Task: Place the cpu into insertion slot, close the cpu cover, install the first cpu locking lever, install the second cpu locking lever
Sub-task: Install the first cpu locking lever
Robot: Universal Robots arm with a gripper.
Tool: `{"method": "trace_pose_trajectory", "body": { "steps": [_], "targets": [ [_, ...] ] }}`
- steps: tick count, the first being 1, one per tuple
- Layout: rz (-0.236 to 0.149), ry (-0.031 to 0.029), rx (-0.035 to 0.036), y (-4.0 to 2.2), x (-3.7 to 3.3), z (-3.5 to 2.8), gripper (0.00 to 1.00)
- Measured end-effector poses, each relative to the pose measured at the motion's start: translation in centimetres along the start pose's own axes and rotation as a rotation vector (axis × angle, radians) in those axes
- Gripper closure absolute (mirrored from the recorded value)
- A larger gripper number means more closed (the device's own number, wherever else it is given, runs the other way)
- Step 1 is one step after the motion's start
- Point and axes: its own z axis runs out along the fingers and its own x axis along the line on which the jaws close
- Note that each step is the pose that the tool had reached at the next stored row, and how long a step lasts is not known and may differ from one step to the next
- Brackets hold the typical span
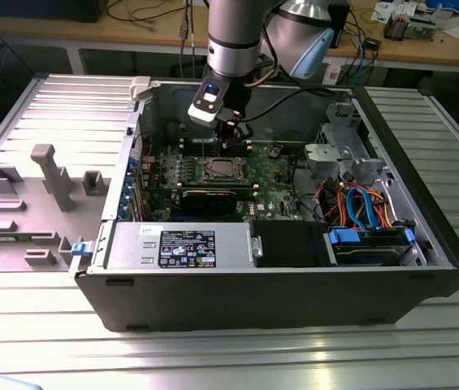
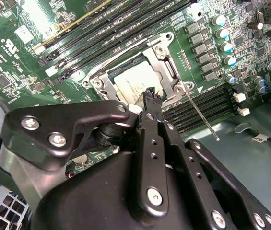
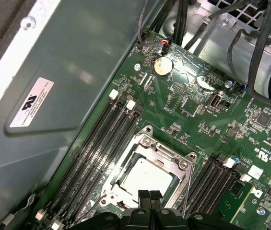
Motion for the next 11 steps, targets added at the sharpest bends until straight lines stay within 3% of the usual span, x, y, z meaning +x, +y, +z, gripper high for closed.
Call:
{"method": "trace_pose_trajectory", "body": {
  "steps": [5, 11],
  "targets": [
    [-0.004, -0.0001, 0.0001, 0.00, 0.00, 0.00, 0.89],
    [-0.051, -0.0004, 0.0009, 0.00, 0.00, 0.00, 0.89]
  ]
}}
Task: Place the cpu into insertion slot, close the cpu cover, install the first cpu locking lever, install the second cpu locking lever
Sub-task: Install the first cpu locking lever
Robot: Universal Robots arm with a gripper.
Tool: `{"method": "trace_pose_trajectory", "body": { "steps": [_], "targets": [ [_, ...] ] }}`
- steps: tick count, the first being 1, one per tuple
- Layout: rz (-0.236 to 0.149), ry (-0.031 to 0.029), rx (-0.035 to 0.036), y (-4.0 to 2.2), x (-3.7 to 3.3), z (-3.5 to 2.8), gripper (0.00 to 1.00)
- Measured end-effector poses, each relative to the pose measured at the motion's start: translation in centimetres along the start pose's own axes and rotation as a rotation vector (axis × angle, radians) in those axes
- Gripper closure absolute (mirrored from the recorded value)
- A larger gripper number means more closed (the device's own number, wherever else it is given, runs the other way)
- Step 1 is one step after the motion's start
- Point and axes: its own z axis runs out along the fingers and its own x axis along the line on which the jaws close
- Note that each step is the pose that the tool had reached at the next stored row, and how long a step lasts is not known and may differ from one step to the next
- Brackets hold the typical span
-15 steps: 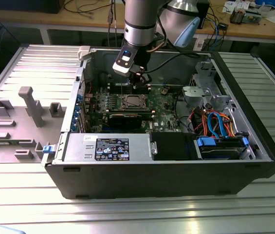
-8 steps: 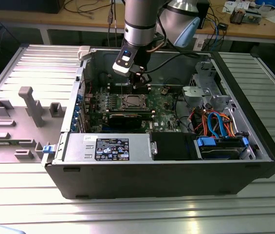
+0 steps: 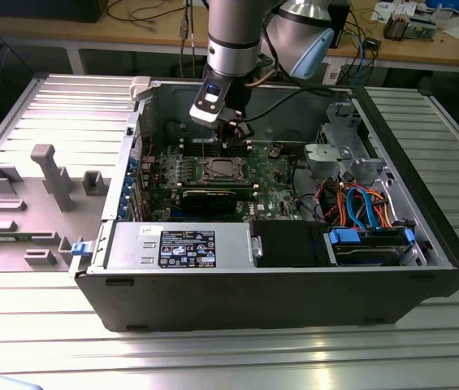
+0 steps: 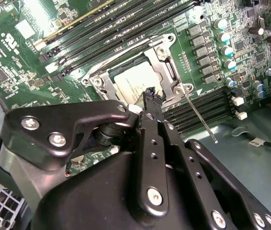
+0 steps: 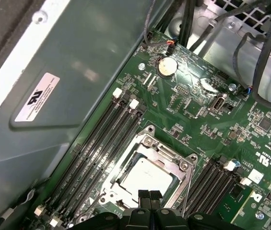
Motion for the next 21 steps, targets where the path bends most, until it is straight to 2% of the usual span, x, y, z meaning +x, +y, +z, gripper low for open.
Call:
{"method": "trace_pose_trajectory", "body": {
  "steps": [2, 8, 9, 18, 21],
  "targets": [
    [-0.016, -0.0001, 0.0003, 0.00, 0.00, 0.00, 0.89],
    [-0.119, -0.0010, 0.0021, -0.01, 0.01, 0.00, 0.89],
    [-0.126, -0.0011, 0.0023, -0.01, 0.01, 0.00, 0.89],
    [-0.131, -0.0011, 0.0023, -0.01, 0.01, 0.00, 0.89],
    [-0.150, -0.0012, 0.0027, -0.01, 0.01, 0.00, 0.89]
  ]
}}
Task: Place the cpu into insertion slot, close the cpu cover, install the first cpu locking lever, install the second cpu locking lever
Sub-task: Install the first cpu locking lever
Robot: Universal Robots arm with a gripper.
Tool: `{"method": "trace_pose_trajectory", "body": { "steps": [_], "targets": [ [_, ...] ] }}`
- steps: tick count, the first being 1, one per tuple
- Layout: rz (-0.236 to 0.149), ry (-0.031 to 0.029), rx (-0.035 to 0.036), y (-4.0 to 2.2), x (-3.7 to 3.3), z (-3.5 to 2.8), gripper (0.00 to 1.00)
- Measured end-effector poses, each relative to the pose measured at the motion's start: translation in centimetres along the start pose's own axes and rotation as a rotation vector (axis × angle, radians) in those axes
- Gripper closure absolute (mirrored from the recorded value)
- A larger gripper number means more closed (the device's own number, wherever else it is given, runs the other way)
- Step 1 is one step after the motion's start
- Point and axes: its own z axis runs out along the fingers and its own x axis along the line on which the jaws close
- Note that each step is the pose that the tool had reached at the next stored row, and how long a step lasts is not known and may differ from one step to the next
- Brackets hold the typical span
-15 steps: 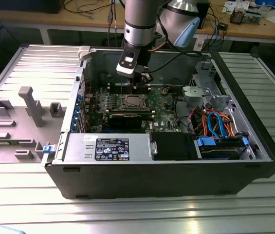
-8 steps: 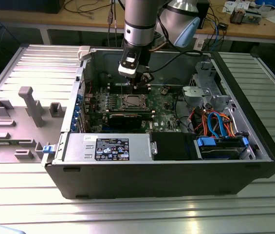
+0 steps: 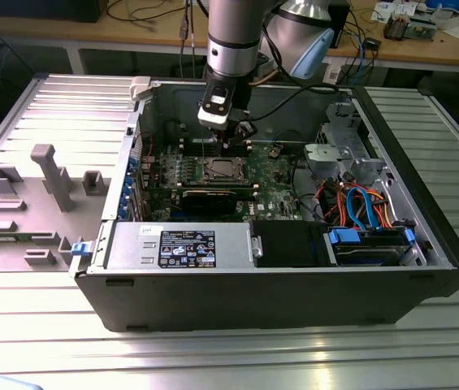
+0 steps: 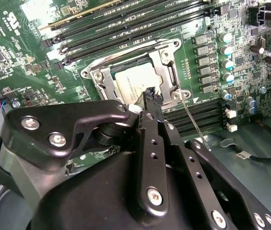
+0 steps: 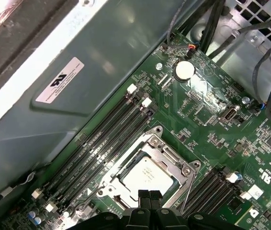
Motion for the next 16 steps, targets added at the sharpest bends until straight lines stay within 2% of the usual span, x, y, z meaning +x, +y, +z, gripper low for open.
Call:
{"method": "trace_pose_trajectory", "body": {
  "steps": [3, 5, 11, 16],
  "targets": [
    [-0.024, -0.0002, 0.0003, 0.00, 0.00, 0.00, 0.89],
    [-0.057, -0.0005, 0.0009, -0.01, 0.01, 0.00, 0.89],
    [-0.125, -0.0010, 0.0022, -0.04, 0.04, 0.00, 0.89],
    [-0.135, -0.0011, 0.0023, -0.29, 0.28, 0.01, 0.89]
  ]
}}
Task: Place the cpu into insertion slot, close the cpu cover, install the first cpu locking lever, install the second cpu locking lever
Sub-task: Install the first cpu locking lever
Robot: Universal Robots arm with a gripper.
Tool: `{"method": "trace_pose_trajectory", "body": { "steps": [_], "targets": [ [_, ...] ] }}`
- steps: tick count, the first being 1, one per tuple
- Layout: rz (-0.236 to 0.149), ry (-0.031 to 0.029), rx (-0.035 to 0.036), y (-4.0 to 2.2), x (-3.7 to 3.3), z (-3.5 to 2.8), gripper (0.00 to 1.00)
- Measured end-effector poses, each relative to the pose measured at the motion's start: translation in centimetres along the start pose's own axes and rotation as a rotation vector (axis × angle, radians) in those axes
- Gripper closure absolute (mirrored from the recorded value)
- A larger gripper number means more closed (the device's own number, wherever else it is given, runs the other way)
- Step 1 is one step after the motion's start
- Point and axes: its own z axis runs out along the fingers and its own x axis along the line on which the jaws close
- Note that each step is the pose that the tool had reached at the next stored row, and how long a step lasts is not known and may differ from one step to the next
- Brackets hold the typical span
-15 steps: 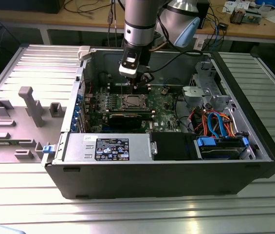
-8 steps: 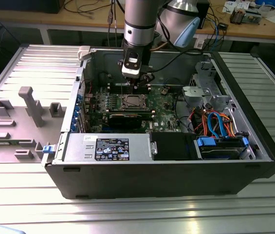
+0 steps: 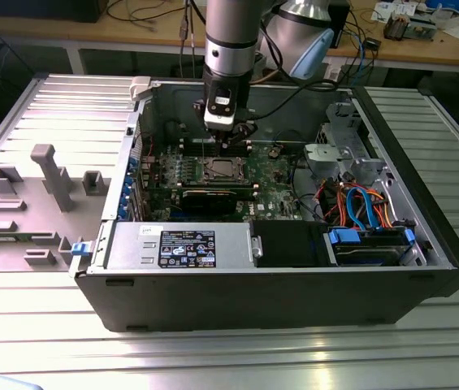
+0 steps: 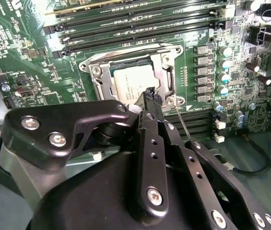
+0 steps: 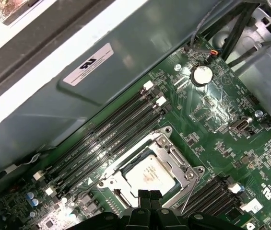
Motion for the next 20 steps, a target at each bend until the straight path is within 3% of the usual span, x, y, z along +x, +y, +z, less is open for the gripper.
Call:
{"method": "trace_pose_trajectory", "body": {
  "steps": [6, 14, 16, 20],
  "targets": [
    [-0.001, 0.0000, 0.0002, -0.25, 0.30, -0.01, 0.89],
    [-0.003, 0.0000, -0.0002, -0.26, 0.32, -0.61, 0.89],
    [-0.015, -0.0001, 0.0002, -0.26, 0.32, -0.62, 0.89],
    [-0.079, -0.0006, 0.0015, -0.27, 0.33, -0.63, 0.89]
  ]
}}
